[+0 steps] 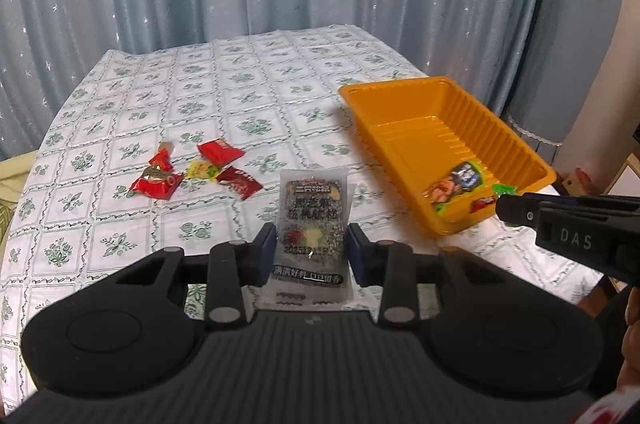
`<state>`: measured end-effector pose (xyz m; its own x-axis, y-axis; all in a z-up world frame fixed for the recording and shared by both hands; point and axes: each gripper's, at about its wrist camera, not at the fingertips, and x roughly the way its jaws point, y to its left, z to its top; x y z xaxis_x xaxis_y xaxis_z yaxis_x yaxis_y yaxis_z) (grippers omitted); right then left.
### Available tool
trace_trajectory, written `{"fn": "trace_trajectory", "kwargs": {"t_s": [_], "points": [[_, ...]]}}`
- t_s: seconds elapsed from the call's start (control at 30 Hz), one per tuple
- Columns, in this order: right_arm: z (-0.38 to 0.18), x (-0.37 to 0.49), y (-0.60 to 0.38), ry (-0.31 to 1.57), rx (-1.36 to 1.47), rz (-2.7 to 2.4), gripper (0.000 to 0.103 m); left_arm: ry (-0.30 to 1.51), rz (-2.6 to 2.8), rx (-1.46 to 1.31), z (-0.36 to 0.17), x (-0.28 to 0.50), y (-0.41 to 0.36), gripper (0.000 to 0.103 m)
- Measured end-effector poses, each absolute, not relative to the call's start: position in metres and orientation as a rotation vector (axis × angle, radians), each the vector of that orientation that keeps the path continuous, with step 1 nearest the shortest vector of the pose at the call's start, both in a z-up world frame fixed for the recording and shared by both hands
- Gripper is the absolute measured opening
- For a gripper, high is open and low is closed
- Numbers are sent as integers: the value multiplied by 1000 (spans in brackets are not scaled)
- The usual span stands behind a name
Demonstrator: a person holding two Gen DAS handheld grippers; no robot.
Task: Organize snacks
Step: 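Carry both snacks over the orange tray and open both tools to release them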
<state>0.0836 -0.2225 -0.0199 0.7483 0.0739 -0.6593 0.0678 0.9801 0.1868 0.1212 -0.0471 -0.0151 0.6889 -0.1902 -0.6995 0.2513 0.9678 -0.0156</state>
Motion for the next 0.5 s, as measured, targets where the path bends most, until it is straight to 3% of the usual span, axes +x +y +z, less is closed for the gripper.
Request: {"fn": "trace_trajectory", "kwargs": {"t_s": [0.5], "points": [[-5,60,-246,705,232,-64,20,751,-300,110,-3,107,-70,34]]}}
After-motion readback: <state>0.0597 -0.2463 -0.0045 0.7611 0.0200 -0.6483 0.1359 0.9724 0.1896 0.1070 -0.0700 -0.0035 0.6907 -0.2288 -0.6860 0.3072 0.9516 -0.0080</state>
